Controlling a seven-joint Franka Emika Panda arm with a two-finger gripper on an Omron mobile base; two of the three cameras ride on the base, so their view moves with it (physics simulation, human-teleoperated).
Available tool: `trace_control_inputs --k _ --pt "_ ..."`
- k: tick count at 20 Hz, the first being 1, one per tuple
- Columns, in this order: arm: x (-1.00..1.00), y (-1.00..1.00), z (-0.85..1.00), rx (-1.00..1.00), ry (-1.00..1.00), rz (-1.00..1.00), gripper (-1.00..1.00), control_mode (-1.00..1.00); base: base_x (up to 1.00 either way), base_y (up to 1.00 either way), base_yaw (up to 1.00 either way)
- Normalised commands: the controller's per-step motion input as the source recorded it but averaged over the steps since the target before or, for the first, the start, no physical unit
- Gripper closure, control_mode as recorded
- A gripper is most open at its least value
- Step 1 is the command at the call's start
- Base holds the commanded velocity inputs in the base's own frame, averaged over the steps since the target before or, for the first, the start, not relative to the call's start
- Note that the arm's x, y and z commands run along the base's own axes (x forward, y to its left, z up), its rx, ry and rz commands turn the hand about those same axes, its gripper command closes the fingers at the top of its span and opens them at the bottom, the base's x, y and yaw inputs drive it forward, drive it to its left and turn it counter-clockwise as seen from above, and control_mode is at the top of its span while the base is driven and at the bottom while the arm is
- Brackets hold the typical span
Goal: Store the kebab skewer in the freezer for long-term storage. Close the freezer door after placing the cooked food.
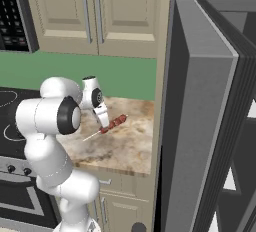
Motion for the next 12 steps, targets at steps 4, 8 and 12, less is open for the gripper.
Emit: trace_control_inputs --k 4,8,12 --pt "0.21 0.03 -0.29 0.00 0.00 0.00 -1.00 -1.00 0.00 0.00 0.00" --pt "0.26 0.00 -0.39 0.00 0.00 0.00 -1.00 -1.00 0.00 0.00 0.00" --pt "0.21 0.00 -0.39 0.00 0.01 0.00 -1.00 -1.00 0.00 0.00 0.00"
